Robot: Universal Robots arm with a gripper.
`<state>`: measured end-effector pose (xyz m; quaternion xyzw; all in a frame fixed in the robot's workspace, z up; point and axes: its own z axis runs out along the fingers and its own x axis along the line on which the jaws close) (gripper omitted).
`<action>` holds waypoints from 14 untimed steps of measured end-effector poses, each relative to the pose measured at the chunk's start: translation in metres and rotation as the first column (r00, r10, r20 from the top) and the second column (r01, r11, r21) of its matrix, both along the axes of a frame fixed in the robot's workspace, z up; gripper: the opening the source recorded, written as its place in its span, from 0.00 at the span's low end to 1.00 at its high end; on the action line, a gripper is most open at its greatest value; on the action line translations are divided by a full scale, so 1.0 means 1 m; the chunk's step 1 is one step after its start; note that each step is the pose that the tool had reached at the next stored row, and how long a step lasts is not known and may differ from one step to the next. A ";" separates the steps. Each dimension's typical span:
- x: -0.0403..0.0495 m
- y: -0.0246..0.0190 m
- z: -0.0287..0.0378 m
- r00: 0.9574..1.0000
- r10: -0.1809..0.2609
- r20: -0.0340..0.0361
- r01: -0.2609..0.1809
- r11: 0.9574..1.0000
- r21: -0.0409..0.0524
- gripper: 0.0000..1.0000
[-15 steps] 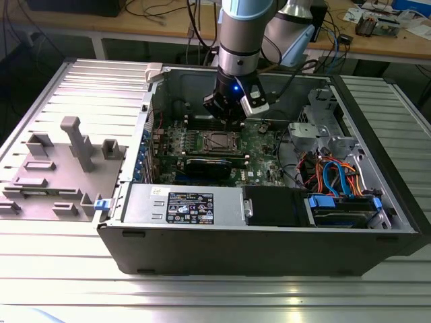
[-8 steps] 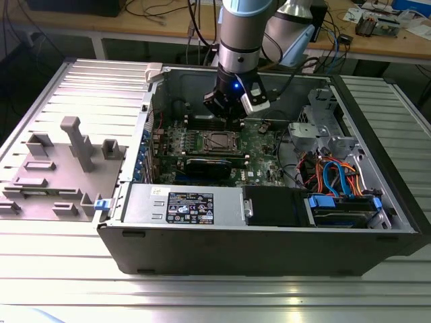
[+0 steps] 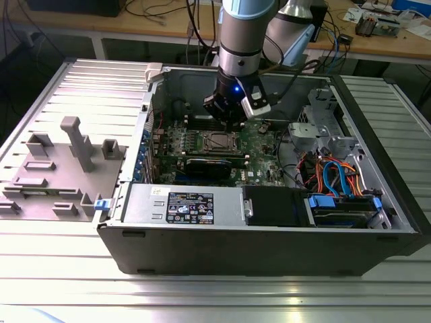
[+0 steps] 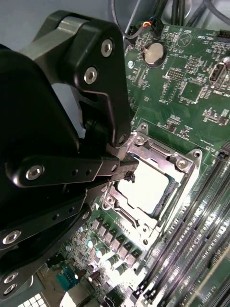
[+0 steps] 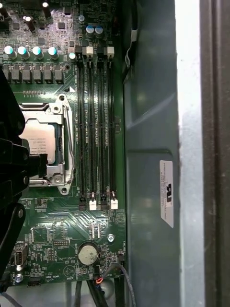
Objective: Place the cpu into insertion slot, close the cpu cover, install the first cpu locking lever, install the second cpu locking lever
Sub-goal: 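Install the second cpu locking lever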
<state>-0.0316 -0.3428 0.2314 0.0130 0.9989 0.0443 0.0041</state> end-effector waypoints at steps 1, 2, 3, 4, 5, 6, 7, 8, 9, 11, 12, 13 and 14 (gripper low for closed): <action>0.0000 -0.0001 0.0000 1.000 0.000 0.000 0.000 1.000 0.000 0.11; 0.0000 -0.0001 0.0000 1.000 0.000 0.000 0.000 1.000 0.000 0.11; 0.0000 -0.0002 0.0000 1.000 0.000 0.000 0.000 1.000 0.000 0.11; 0.0000 -0.0003 0.0000 1.000 0.000 0.000 0.000 1.000 0.000 0.11; 0.0000 -0.0003 0.0000 1.000 0.000 0.000 0.000 1.000 0.000 0.11; 0.0000 -0.0004 0.0000 1.000 0.000 0.000 0.000 1.000 0.000 0.11; 0.0000 -0.0004 0.0000 1.000 0.000 0.000 0.000 1.000 0.000 0.11; 0.0000 -0.0008 0.0000 1.000 0.000 0.000 0.000 1.000 0.000 0.11; 0.0000 -0.0012 0.0001 1.000 0.000 0.000 0.000 1.000 0.000 0.11; 0.0000 -0.0026 0.0000 1.000 0.000 0.000 0.000 1.000 0.000 0.11; 0.0000 -0.0030 0.0000 1.000 0.000 0.000 0.000 1.000 0.000 0.11; 0.0000 -0.0032 0.0000 1.000 0.000 0.000 0.000 1.000 0.000 0.11; 0.0000 -0.0033 0.0000 1.000 0.000 0.000 0.000 1.000 0.000 0.11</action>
